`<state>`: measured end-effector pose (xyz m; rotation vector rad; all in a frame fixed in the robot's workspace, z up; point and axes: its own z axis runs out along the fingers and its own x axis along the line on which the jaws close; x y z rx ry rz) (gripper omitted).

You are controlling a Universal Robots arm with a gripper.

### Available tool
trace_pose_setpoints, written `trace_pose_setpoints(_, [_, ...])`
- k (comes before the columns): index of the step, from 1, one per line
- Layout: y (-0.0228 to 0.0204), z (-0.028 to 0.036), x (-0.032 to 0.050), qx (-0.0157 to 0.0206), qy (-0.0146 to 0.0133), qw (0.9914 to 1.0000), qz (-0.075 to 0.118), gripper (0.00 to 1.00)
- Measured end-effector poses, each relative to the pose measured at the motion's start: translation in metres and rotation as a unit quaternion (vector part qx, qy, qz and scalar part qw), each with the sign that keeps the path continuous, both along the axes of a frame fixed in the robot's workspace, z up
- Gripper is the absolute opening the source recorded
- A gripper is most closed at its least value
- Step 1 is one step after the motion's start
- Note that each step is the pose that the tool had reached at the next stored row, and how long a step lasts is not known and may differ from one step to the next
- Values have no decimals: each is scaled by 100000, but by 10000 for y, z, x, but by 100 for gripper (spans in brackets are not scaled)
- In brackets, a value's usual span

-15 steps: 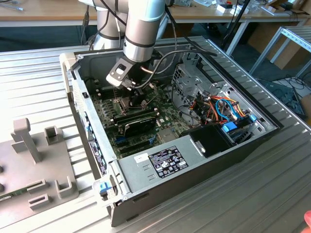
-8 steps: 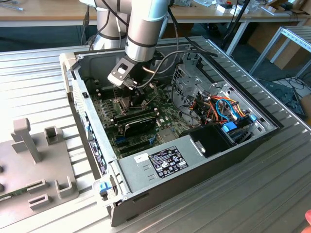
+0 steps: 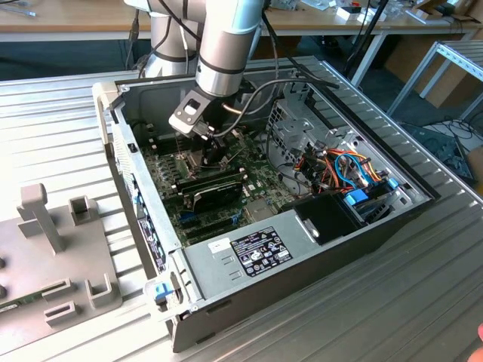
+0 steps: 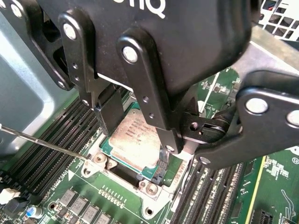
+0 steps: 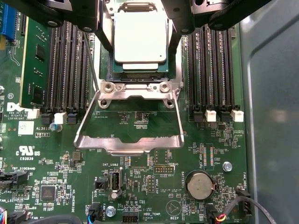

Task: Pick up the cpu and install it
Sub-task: 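Place the cpu into insertion slot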

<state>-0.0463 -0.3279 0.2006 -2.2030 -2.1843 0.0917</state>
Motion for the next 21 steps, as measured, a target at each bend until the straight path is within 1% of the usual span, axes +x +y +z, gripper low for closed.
trace_pose_setpoints(6, [-2,-24,1,-27,4,100000,-60,55])
trace_pose_setpoints(7, [-2,-24,1,-69,1,99999,-541,55])
trace_pose_setpoints(8, [-2,-25,1,-72,3,99998,-554,55])
trace_pose_setpoints(10, [-2,-16,2,-134,-4,99998,-550,55])
trace_pose_setpoints(13, [-2,17,2,-264,-10,99998,-555,55])
trace_pose_setpoints(14, [-1,17,1,-330,-39,99998,-559,55])
trace_pose_setpoints(16, [-2,15,1,-728,-39,99996,-563,55])
trace_pose_setpoints(17, [-2,12,1,-1002,-36,99993,-562,55])
trace_pose_setpoints(21, [-1,6,2,-986,-52,99994,-560,55])
